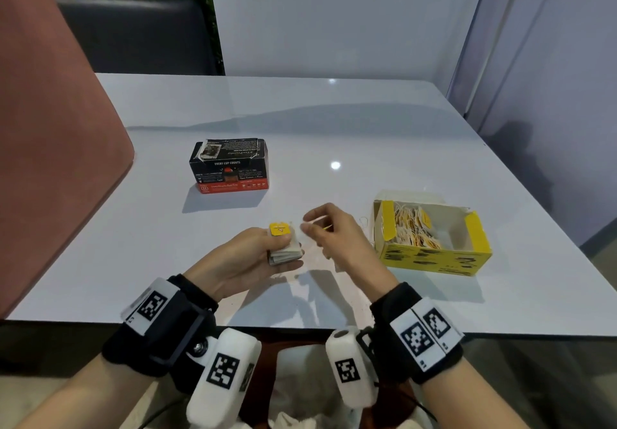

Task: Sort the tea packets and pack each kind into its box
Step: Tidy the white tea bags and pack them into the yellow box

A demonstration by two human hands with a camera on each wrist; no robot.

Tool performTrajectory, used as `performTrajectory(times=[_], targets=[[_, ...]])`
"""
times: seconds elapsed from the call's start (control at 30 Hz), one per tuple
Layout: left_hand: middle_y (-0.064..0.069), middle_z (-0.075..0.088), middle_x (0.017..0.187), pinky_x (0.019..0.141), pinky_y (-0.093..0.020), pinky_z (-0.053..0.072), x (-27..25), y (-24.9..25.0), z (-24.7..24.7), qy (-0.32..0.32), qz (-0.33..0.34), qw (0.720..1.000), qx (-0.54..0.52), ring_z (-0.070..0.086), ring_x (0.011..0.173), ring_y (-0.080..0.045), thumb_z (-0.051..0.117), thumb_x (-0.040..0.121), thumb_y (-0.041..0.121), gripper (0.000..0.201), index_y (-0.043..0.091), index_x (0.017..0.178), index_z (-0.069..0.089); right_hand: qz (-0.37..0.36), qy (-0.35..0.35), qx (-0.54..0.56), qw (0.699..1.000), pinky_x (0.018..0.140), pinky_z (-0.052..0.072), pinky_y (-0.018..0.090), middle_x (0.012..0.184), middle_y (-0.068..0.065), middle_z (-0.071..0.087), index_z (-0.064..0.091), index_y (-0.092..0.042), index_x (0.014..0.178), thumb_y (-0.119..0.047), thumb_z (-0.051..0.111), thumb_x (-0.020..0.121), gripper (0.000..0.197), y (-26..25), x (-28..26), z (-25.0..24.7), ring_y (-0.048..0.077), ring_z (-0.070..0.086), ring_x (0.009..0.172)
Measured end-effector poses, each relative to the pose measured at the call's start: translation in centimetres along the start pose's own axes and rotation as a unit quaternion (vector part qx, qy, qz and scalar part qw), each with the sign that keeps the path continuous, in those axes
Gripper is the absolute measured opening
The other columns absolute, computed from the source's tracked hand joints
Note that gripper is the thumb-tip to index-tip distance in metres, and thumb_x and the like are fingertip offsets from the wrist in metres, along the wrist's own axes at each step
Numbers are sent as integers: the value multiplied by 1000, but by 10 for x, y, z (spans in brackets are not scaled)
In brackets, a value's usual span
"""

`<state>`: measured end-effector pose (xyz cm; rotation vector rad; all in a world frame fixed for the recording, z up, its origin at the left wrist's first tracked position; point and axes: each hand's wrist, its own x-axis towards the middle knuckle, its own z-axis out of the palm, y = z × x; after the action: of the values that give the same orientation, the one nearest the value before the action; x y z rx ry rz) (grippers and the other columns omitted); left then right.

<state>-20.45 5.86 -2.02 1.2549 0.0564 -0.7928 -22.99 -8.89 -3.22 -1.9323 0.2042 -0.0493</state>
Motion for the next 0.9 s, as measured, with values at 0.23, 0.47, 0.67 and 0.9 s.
performTrajectory(times=[0.23, 0.47, 0.67, 0.9], targets=[[-16, 69, 94, 69, -22, 58, 1, 4, -12, 45, 17, 998, -36, 66, 87, -18, 43, 90, -10, 18, -9, 104, 53, 53, -15, -214, 975, 65, 46, 28, 105, 20, 56, 55, 2, 97, -1, 40, 93, 16, -17, 40, -19, 33, 58, 91], [-14, 59, 88, 70, -42, 57, -1, 2, -15, 48, 4, 992, -113, 60, 90, -23, 39, 87, -15, 19, -4, 89, 55, 53, -62, -499, 863, 95, 40, 33, 130, 12, 52, 53, -7, 124, -10, 41, 94, 33, -16, 56, 10, 30, 47, 121], [-14, 55, 81, 70, -46, 55, 1, 2, -21, 44, -14, 986, -163, 57, 83, -23, 36, 90, -5, 17, 5, 85, 49, 28, -36, -449, 892, 88, 44, 36, 118, 11, 58, 55, -8, 115, -10, 55, 88, 27, -29, 57, 7, 30, 56, 108], [-13, 56, 85, 86, -46, 49, 3, 3, -15, -17, -42, 982, -186, 56, 85, -26, 33, 94, 54, 59, 1, 112, 53, -7, -81, -24, 996, 54, 41, 19, 68, 1, 59, 54, -11, 89, -8, 73, 78, 22, -43, 30, -10, 13, 55, 63]])
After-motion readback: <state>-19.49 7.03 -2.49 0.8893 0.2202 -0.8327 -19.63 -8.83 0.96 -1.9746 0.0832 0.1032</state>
